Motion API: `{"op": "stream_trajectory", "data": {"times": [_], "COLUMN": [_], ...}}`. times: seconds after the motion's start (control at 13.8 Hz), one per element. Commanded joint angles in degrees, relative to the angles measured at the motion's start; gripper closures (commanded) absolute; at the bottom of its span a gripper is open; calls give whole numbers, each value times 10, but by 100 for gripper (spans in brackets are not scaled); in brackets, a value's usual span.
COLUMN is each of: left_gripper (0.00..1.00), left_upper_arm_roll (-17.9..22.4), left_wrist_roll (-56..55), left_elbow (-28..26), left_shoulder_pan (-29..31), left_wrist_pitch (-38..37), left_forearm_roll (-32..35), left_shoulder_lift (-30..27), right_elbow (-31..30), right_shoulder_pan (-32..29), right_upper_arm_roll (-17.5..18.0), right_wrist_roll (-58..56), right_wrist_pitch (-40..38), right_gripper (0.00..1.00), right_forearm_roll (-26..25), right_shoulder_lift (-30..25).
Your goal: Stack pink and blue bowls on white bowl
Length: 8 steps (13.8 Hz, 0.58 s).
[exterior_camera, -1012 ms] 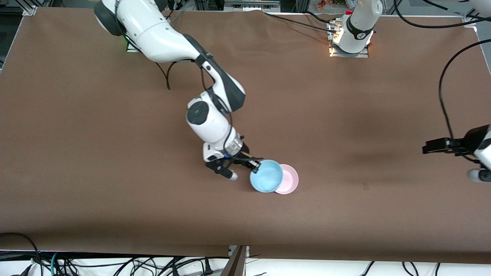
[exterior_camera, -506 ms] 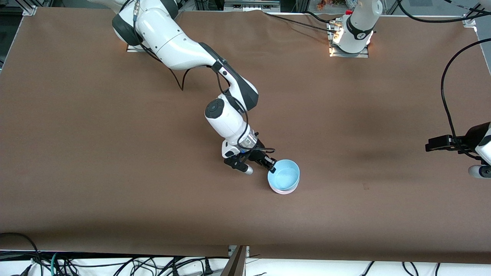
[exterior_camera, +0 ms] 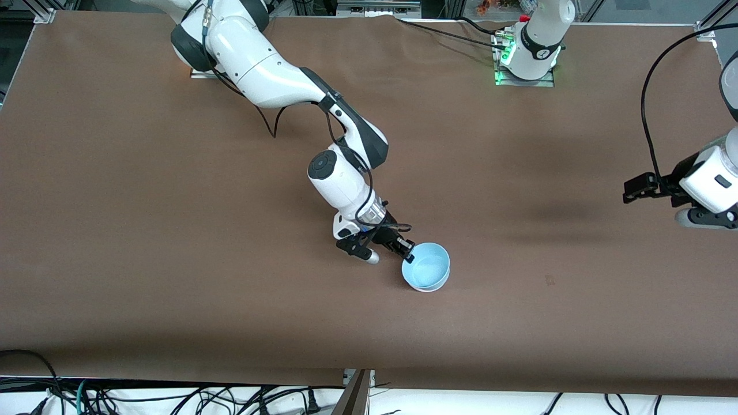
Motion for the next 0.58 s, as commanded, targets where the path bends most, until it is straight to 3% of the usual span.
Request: {"op": "stream_trajectory", "data": {"times": [0.0,0.36,0.51], "left_gripper": [0,0,0], "left_upper_arm_roll": [-5,-11,-10], "left_wrist_roll": [12,5,5], "left_elbow": [-1,22,61], "left_shoulder_pan": [12,10,4], "left_wrist_pitch": [14,-22,-47], "left_forearm_roll": [-22,-41,-32], "left_shoulder_lift": [-12,-12,4], "right_elbow": [27,26,25], "right_shoulder_pan": [3,5,6], "right_upper_arm_roll": [-1,-2,-2], "right_wrist_roll": [-12,-25,-26], "right_wrist_pitch": [13,15,16], "right_gripper": [100,100,100], "right_forearm_roll": [-3,-3,-3], "right_shoulder_lift": [27,31,36]}}
